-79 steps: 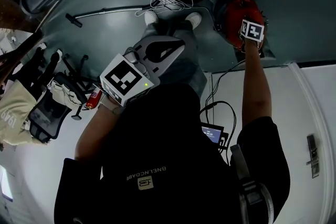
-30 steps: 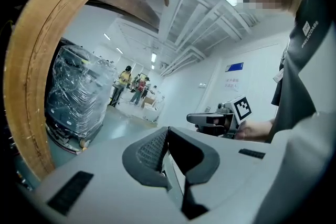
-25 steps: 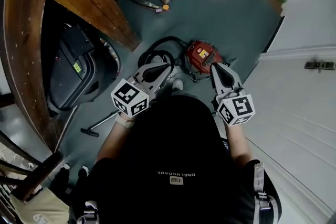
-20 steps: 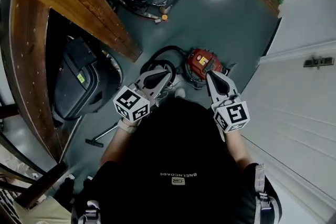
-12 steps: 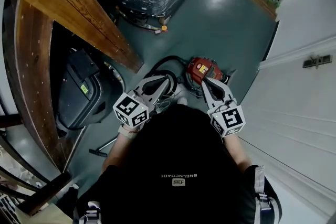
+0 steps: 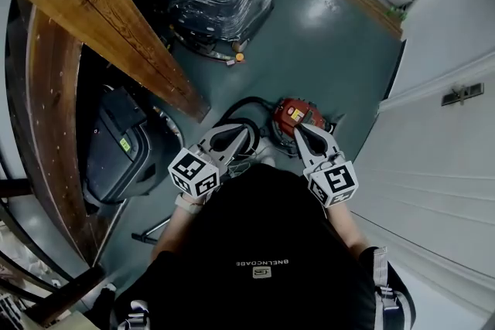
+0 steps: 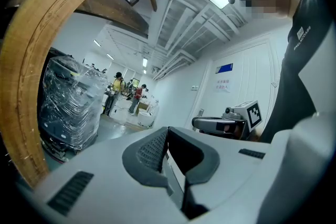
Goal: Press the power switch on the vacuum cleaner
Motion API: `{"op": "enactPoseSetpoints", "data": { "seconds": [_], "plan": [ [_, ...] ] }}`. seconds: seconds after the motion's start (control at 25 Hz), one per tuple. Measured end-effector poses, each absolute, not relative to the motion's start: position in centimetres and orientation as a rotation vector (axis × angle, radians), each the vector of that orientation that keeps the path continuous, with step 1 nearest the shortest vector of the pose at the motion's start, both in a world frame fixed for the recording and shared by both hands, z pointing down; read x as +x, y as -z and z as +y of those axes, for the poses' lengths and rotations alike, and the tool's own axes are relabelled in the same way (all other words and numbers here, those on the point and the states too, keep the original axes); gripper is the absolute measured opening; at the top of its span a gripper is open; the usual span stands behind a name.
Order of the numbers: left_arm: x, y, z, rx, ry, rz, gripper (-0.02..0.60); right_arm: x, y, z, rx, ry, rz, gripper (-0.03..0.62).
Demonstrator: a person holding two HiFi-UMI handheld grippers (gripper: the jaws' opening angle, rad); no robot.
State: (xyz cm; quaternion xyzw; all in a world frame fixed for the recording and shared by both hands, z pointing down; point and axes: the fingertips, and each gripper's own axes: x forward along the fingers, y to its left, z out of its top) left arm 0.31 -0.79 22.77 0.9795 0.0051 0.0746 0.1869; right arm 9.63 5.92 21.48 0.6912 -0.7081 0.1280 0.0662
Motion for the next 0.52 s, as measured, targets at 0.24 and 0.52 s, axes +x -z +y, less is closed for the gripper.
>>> {"op": "enactPoseSetpoints", "data": {
  "seconds": [0.24,0.52],
  "plan": [
    [-0.2,-22.89,-0.6,2.754,-0.207,0.004,0.015,9.13,-21.61,6.03,2.067,-0.393,-2.14,0.034],
    [-0.15,-22.68,-0.91,2.748,-0.211,-0.015,0.015,9.9,-21.15,5.92,2.061,-0.394,-2.131,0.034]
  ]
}}
